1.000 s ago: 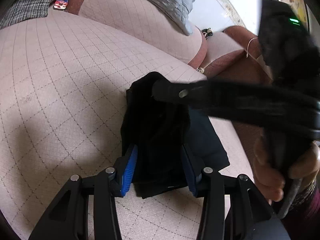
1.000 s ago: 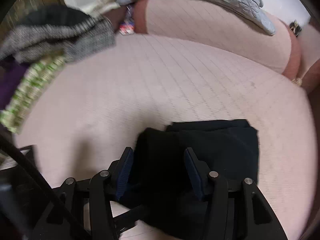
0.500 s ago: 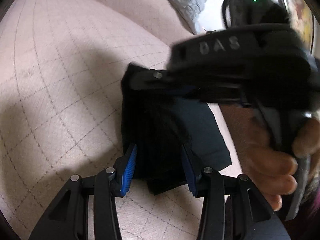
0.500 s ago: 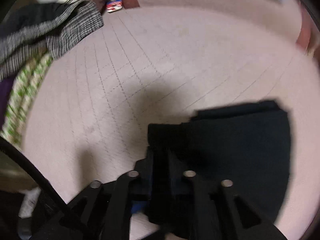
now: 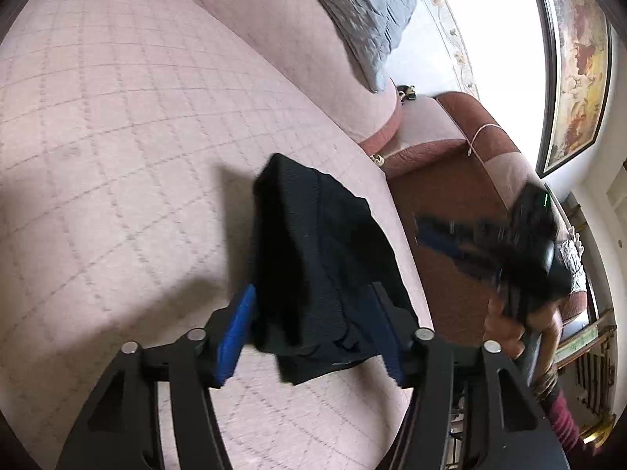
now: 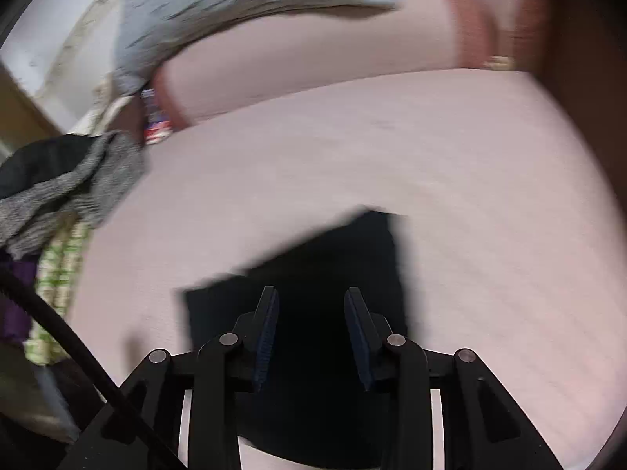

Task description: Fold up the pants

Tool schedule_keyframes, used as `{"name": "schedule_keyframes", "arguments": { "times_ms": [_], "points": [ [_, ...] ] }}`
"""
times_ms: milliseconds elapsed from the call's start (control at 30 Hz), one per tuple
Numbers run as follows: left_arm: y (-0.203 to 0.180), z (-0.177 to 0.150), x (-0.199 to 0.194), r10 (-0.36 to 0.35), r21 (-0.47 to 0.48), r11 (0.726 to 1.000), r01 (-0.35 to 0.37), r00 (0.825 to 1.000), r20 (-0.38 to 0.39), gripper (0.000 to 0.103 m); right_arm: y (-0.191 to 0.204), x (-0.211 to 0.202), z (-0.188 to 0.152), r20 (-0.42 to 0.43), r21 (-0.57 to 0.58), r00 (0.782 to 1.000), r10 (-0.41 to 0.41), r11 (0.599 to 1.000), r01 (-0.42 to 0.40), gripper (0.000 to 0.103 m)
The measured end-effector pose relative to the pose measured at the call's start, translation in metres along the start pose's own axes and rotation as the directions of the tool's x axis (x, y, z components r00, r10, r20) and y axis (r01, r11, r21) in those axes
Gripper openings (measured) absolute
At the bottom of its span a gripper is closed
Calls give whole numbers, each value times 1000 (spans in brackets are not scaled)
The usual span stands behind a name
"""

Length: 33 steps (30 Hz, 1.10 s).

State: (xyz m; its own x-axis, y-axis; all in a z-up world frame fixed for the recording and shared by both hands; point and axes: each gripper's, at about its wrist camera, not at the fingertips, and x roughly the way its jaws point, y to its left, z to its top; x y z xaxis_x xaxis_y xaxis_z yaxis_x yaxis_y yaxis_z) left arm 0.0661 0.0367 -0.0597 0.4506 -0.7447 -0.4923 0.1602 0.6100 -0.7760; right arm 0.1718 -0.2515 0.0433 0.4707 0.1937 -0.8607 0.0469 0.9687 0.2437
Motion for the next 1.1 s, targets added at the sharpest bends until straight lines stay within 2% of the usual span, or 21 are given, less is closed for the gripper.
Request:
{"name": "schedule_keyframes", "arguments": {
  "times_ms": [100,200,233,267,300,333,367,400,500,567,700,733,833,900,1000,1100],
  "points": [
    [-11,3,17,26,29,999,-24,999,-38,63,-42,-6,-22,-20,38,999,-36,999,37,50],
    [-16,6,36,72,53,996,-68,994,-84,62,-68,0,-40,-29,113,1000,-5,994,9,50],
    [-20,6,41,110,75,992,-103,989,-96,57,-73,5,-45,-37,137,999,25,990,-20,50],
    [-23,8,43,149,92,986,-140,984,-101,47,-74,12,-49,-46,151,997,56,987,-48,50],
    [-26,9,46,190,111,978,-178,976,-108,44,-74,17,-52,-56,153,995,77,986,-68,44],
    [-30,10,45,200,112,976,-188,974,-110,43,-70,22,-56,-69,131,993,91,988,-82,18],
    [-33,13,47,204,110,975,-192,973,-109,40,-64,25,-58,-81,90,993,90,992,-83,18],
    [-35,13,44,212,113,973,-200,972,-106,39,-58,22,-59,-67,37,997,48,998,-45,16],
    [-49,17,47,237,133,966,-224,967,-94,39,-51,20,-55,-60,-23,998,18,1000,-19,12],
    [-55,17,47,238,145,964,-223,967,-94,39,-58,16,-55,-45,-13,999,24,1000,-25,11],
    [-66,14,56,237,186,959,-216,966,-100,39,-83,13,-59,-6,77,999,45,996,-45,1],
    [-65,13,61,258,193,953,-234,960,-107,39,-90,15,-60,-3,101,1000,25,995,-25,0],
    [-44,10,72,341,175,932,-317,930,-135,41,-107,27,-66,-42,90,991,-128,987,131,0],
    [-36,9,65,304,142,948,-286,944,-128,43,-117,24,-69,-42,130,991,-124,983,128,0],
    [-37,11,48,237,128,968,-218,958,-161,49,-122,-6,-67,66,173,995,-70,983,58,1],
    [-47,14,27,195,148,974,-173,970,-147,53,-110,-32,-58,153,132,988,-3,991,-17,4]
  ]
}}
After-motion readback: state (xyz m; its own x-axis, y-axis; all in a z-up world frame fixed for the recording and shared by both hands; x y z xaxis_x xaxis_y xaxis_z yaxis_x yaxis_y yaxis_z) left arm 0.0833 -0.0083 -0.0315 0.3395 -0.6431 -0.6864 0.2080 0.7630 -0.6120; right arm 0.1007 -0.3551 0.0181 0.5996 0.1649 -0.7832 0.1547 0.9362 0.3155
